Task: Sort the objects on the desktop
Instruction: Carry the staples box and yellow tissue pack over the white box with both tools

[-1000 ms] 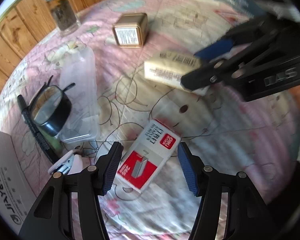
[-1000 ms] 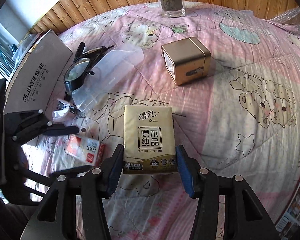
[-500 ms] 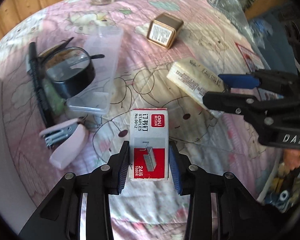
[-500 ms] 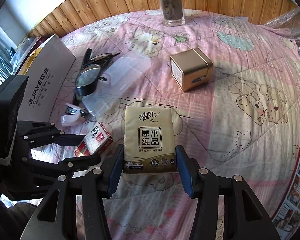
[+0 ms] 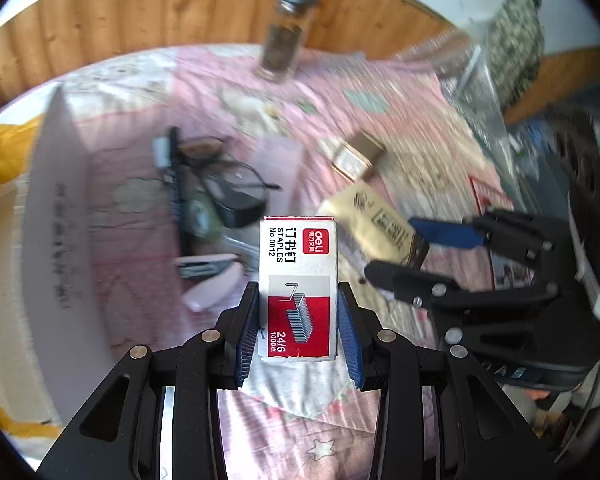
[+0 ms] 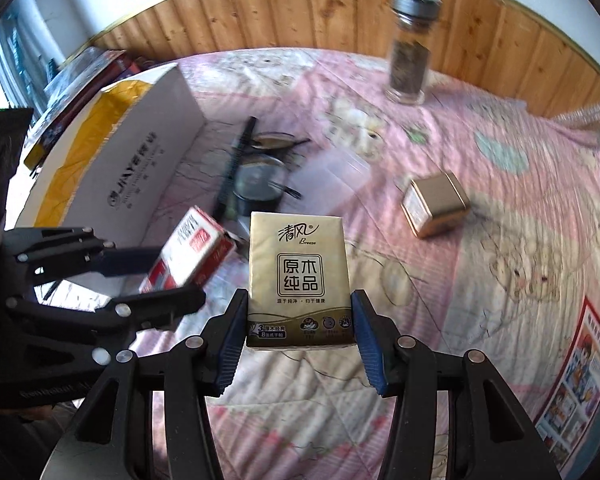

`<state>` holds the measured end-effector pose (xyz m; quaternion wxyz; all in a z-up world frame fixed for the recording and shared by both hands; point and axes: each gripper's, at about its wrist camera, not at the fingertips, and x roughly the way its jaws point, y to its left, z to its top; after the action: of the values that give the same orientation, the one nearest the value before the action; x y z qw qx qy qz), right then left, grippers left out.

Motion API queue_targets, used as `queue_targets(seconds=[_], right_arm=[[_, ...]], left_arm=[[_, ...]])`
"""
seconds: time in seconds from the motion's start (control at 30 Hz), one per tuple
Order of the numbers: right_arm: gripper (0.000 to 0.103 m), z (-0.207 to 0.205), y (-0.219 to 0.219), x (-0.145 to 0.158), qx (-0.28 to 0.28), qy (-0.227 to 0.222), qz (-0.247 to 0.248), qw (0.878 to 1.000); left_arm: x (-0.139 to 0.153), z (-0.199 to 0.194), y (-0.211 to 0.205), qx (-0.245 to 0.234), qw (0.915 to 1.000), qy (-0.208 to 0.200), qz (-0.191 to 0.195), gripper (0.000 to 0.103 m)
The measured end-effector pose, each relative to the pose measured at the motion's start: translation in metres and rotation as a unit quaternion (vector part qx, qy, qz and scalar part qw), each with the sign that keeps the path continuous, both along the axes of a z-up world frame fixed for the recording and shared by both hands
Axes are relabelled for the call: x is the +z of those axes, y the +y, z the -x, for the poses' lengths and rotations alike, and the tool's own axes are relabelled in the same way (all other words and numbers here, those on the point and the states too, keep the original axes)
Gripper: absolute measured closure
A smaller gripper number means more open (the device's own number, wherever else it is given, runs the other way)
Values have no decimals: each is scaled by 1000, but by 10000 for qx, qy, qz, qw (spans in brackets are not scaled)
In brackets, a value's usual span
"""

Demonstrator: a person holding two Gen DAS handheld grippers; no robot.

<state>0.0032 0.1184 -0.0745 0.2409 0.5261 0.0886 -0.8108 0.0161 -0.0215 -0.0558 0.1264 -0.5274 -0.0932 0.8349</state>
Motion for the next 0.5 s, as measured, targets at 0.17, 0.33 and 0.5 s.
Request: queue_targets(seconds=[0.17,0.33,0.5], right_arm=[[51,-5,-35,16,391,135,-43,9991],[51,-9,-70,29,755,263,-104,9967],[51,-14,-101,39,1124,368,-162,9929]], left_arm=[[17,-7,-31,478,9987,135,-87,65],[25,-19,-60,990,9948,146,-188,65],[35,-33,-84,1380,9899,212,-246,65]])
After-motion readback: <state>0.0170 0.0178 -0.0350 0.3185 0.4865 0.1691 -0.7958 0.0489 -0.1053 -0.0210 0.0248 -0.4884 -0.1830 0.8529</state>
